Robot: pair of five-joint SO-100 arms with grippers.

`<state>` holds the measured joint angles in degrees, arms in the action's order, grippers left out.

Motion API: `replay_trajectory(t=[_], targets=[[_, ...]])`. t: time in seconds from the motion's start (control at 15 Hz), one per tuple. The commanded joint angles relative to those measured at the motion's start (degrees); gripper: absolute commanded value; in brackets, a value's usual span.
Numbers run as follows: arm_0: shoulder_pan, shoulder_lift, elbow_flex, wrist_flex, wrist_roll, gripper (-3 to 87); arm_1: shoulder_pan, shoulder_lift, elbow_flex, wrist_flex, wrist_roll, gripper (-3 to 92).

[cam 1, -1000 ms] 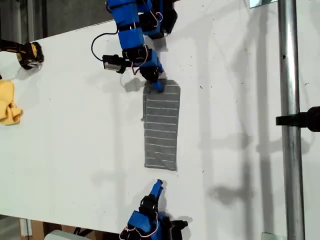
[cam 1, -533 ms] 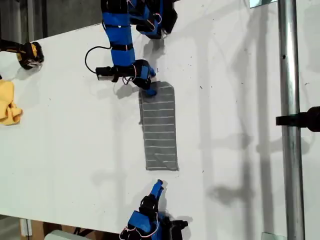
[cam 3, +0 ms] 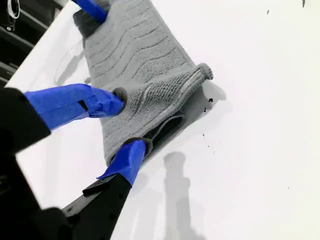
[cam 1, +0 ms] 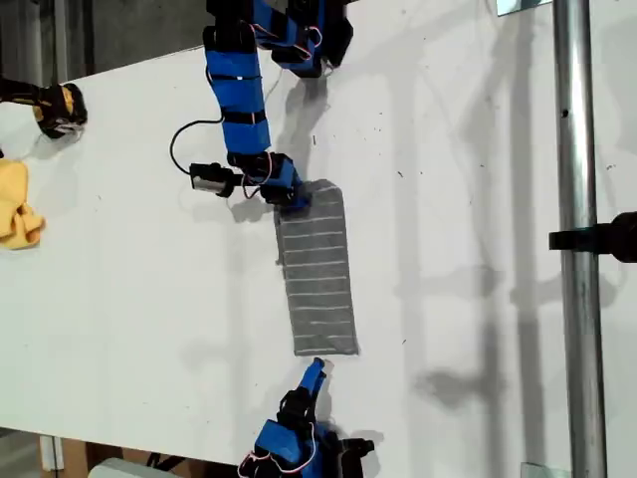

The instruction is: Grasp corners of a towel and fold twice.

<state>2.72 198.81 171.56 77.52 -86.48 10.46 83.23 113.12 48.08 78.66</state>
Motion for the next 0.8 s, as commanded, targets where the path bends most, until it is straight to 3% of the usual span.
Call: replay_trajectory(t=[0.0,0.2,0.53,0.73], targets=[[0.6,0.4,-2.0,0.4,-0.4,14.2,-1.8,2.9,-0.8,-2.2,0.5,-0.1],[0.8,0.4,-2.4,0.4,-0.3,14.2,-2.0,22.9,8.2,2.7,2.8,-0.1],[0.9,0.4,-2.5,0.4,0.2,14.2,-3.0,72.2,29.0,27.8,13.7,-0.2],[0.6,0.4,-2.8,0.4,0.7,14.2,-3.5,89.1,33.1,42.4,20.1,-0.2]])
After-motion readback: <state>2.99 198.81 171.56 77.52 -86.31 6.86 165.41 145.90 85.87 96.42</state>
